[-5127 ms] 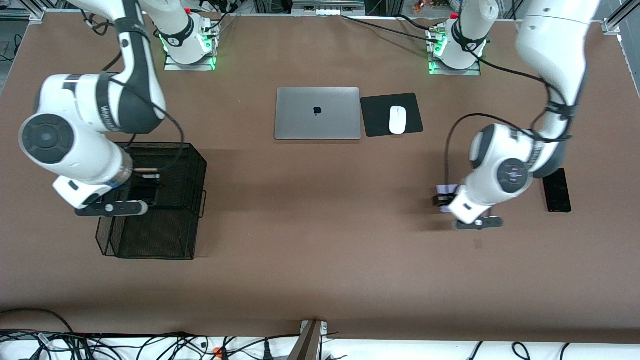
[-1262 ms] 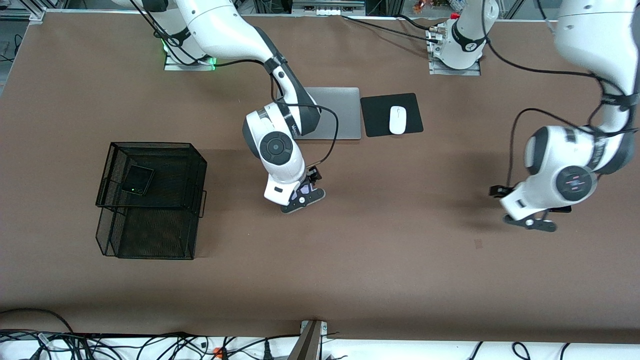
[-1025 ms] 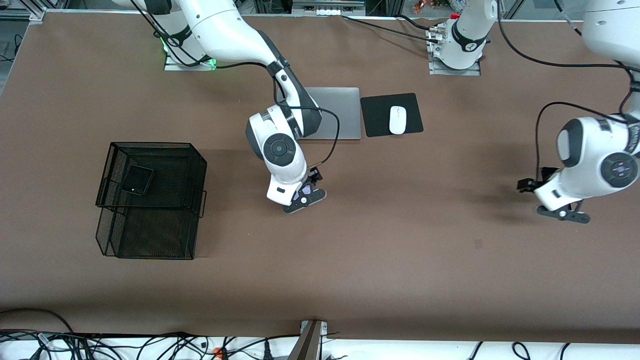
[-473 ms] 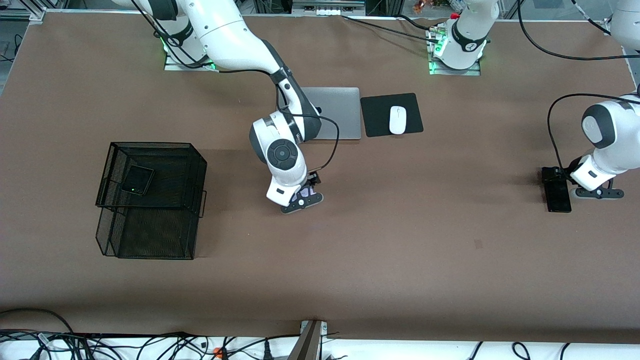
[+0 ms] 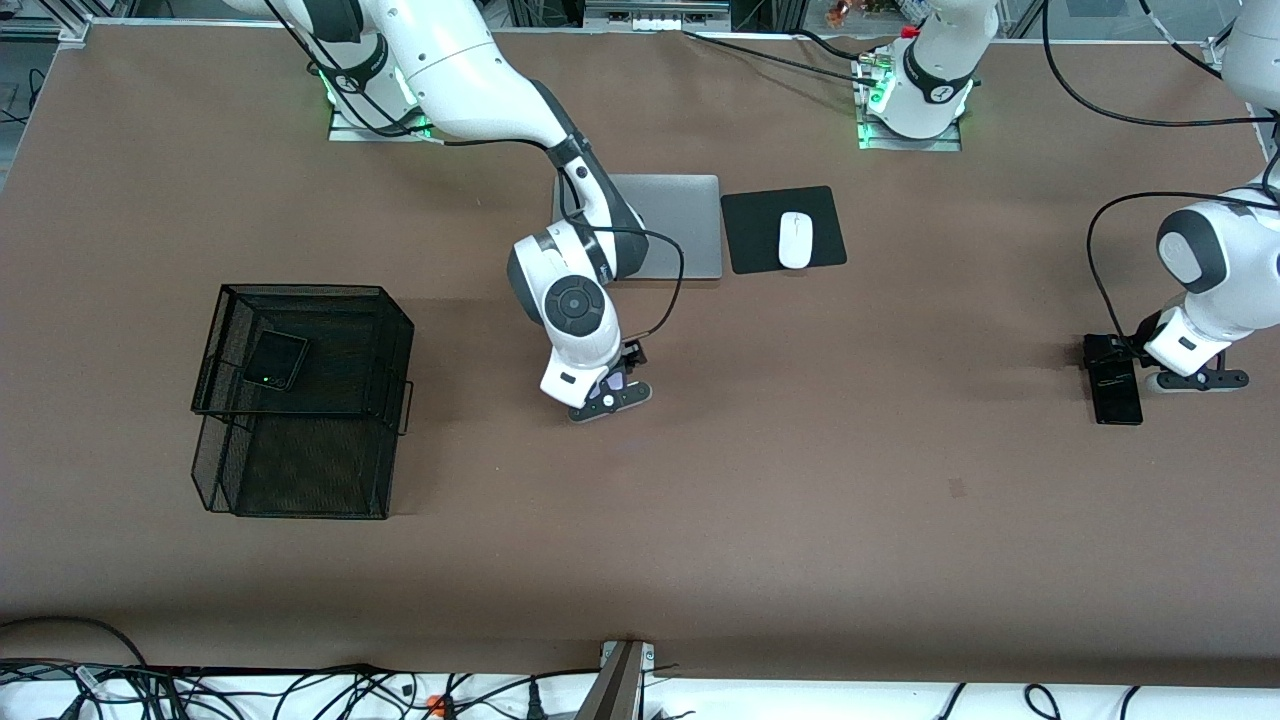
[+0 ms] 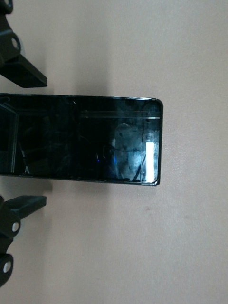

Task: Place phones with both arms
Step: 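Grasp the white phone with the right gripper while the left gripper reaches the tall phone, then place the white phone in the basket while the left gripper grasps the tall phone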

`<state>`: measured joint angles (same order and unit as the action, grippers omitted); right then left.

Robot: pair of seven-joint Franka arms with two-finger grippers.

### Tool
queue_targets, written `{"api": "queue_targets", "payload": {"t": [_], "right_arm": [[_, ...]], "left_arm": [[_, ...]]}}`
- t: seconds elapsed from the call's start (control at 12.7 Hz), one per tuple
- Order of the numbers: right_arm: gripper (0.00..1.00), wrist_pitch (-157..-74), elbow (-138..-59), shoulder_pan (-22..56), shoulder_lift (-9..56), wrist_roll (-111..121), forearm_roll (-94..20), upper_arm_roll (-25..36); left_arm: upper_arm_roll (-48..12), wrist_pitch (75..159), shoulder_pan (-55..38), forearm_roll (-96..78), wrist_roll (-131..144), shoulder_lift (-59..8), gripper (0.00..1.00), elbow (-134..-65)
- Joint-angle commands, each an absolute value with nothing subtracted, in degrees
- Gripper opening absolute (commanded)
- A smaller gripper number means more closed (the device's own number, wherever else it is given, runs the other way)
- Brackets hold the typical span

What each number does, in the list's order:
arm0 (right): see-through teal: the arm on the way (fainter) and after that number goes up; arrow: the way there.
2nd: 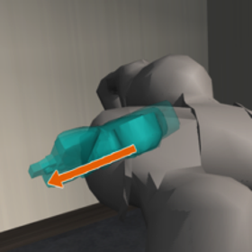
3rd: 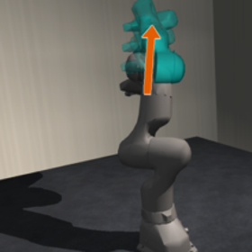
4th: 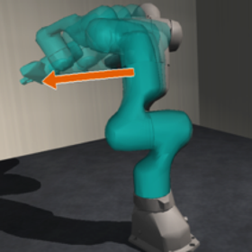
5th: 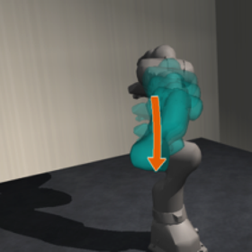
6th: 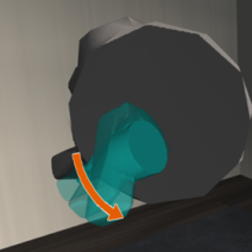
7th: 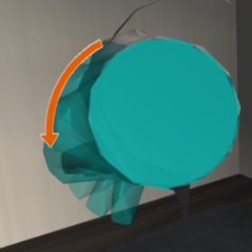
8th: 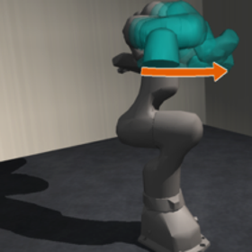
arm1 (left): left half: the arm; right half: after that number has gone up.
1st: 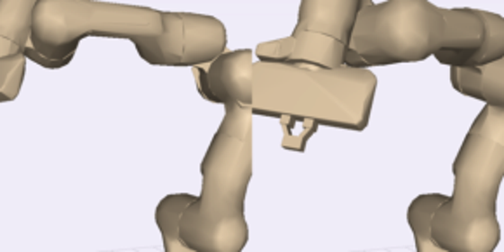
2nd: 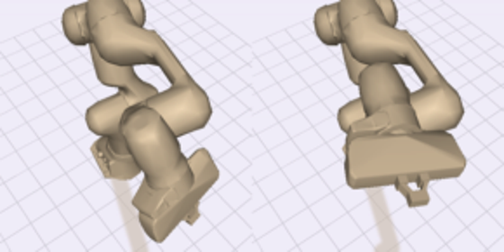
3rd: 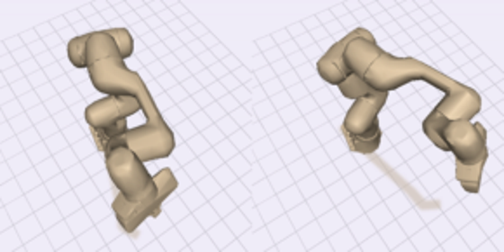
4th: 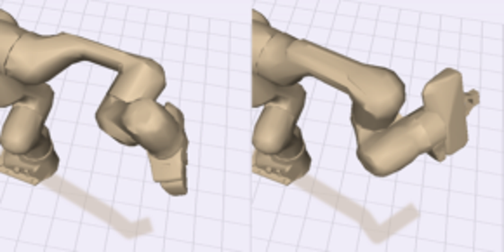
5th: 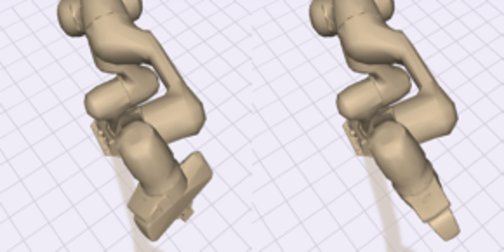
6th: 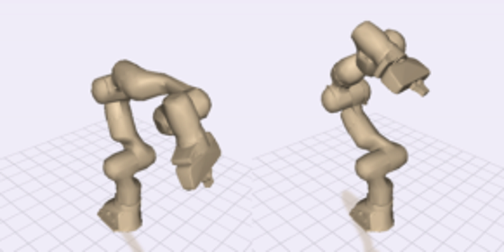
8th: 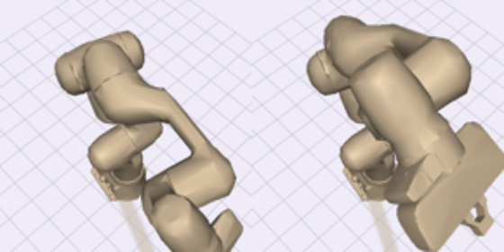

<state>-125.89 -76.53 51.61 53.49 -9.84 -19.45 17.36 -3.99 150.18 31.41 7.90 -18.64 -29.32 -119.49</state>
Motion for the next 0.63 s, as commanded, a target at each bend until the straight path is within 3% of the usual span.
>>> {"api": "queue_targets", "payload": {"t": [0.0,0.08,0.16,0.32,0.39,0.55], "right_arm": [[1.00,-129.45,-78.56,52.47,53.96,-10.55,-19.69,17.67],[0.99,-131.03,-79.71,52.56,53.96,-10.37,-19.69,17.67],[0.93,-131.57,-79.98,52.56,53.96,-10.11,-19.69,17.67],[0.17,-131.40,-79.89,52.56,53.53,-9.93,-19.77,17.75],[0.00,-130.96,-79.72,52.56,53.09,-10.28,-19.95,17.84],[0.00,-129.04,-79.72,52.30,50.38,-11.59,-20.04,19.85]], "left_arm": [[-4.83,151.70,32.17,6.50,-19.69,-30.23,1.00,-119.18],[-4.83,152.13,32.17,6.50,-19.69,-30.76,1.00,-119.09],[-4.83,152.31,32.17,6.50,-19.69,-30.94,1.00,-119.00],[-4.83,152.31,32.26,6.59,-19.69,-31.46,1.00,-118.83],[-4.83,152.58,32.26,6.59,-19.69,-31.55,1.00,-118.83],[-4.83,153.37,32.43,6.59,-19.69,-32.16,1.00,-118.65]]}}
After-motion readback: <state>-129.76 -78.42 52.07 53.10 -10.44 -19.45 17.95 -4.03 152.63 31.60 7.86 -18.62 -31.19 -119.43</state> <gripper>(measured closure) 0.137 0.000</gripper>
